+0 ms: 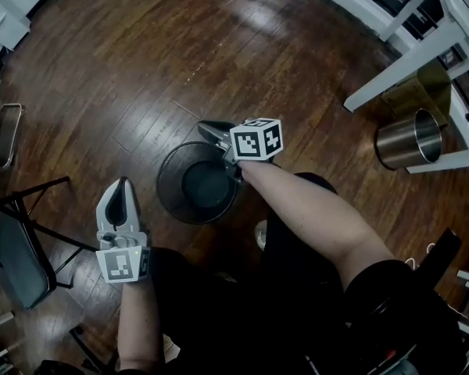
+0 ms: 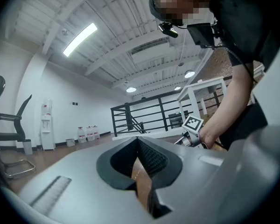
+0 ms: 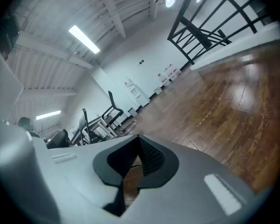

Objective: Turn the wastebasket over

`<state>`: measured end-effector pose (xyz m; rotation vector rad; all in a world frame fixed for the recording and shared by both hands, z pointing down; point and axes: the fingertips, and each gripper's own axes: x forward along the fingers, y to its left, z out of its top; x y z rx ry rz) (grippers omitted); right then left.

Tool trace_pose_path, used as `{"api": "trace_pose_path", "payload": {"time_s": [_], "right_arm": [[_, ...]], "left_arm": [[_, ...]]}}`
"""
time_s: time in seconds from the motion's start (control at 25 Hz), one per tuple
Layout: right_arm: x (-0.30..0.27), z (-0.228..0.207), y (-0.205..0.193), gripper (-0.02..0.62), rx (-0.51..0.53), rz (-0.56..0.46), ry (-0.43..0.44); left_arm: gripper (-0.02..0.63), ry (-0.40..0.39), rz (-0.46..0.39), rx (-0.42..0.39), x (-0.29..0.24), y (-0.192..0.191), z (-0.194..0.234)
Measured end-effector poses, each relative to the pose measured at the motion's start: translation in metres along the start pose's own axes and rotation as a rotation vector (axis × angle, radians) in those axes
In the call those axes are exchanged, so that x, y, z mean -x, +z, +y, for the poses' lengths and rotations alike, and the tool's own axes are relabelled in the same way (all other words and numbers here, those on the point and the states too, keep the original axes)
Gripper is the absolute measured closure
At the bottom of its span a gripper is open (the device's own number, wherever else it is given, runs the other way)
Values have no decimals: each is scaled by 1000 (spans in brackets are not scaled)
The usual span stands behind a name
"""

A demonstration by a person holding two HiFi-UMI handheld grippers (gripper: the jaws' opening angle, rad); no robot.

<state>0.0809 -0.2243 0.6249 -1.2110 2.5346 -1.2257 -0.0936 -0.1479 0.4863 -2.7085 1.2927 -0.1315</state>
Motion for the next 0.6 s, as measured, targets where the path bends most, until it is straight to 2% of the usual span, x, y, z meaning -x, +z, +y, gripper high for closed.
{"api": "trace_pose_path", "payload": {"time_s": [0.16,0.44,0.6], "right_arm": [[-5,-10,-5,592,20,19,-38],[-1,13,-7,593,109,46,-18],[2,9,0,592,91,42,-21]], "left_arm": [[606,-12,18,-20,-3,-7,2],[606,7,-12,-5,-10,-1,4],[606,12,-26,13,-18,3,1]]}}
